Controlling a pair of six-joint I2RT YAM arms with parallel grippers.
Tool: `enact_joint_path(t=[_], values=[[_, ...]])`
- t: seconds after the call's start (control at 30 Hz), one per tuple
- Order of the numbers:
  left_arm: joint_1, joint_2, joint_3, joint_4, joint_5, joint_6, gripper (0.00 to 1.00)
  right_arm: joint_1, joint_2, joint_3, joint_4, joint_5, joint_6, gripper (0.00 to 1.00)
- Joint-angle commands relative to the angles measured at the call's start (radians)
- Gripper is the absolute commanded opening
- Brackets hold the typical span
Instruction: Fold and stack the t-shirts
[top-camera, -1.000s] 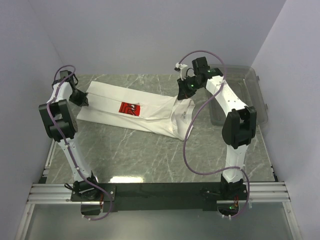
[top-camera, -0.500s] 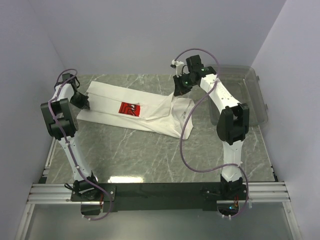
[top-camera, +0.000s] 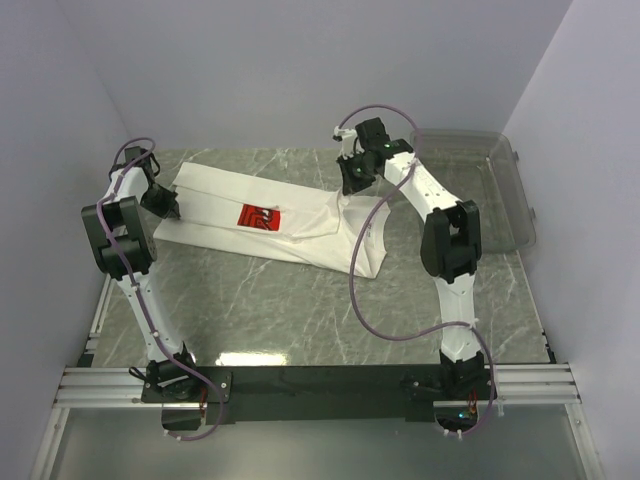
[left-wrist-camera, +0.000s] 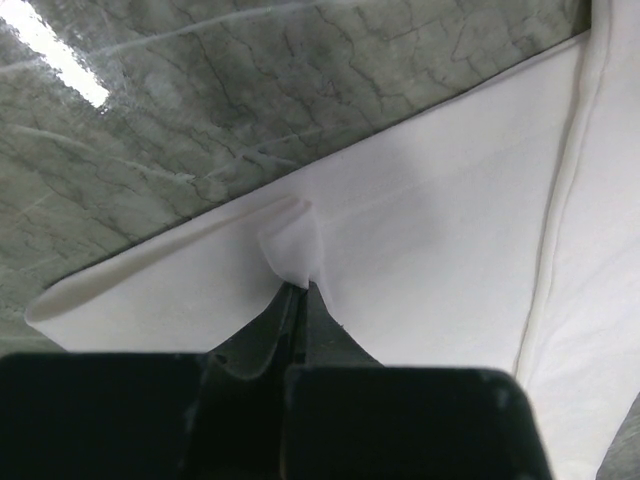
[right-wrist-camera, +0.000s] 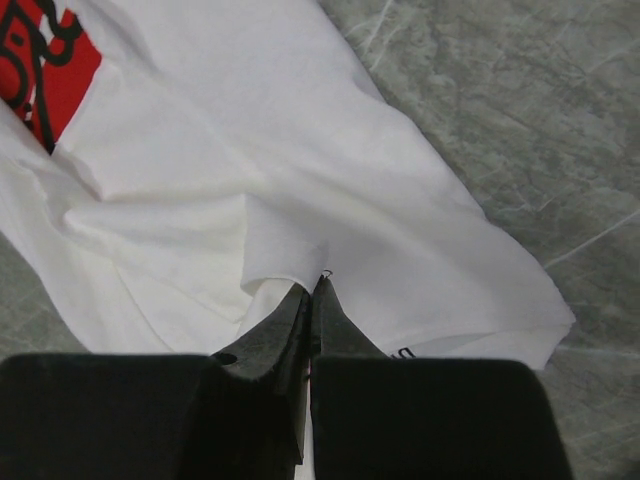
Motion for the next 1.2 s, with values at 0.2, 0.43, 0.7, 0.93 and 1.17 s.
enact_joint_path(t=[0.2,0.43,0.7,0.93,1.17], values=[[-0.006,-0.003,0.05,0.013,-0.018,0.018,0.01,0.002,0.07,0.081,0.079,0.142,0.046,0.17],[-0.006,-0.014,0.067,0.013,0.004,0.024,0.07,0.005,0.119,0.145,0.132,0.311,0.087,0.52],[-0.004,-0.13,0.019,0.1,0.047,0.058,0.57,-0.003,0.008,0.09,-0.002,-0.197,-0.256,0.67],[0.0,-0.26,-0.034,0.181,0.08,0.139,0.78,0.039,-0.12,-0.146,-0.25,-0.464,-0.883,0.68],[0.016,-0.458,-0.183,0.238,0.056,0.217,0.84,0.137,-0.102,-0.231,-0.037,-0.185,-0.777,0.65]])
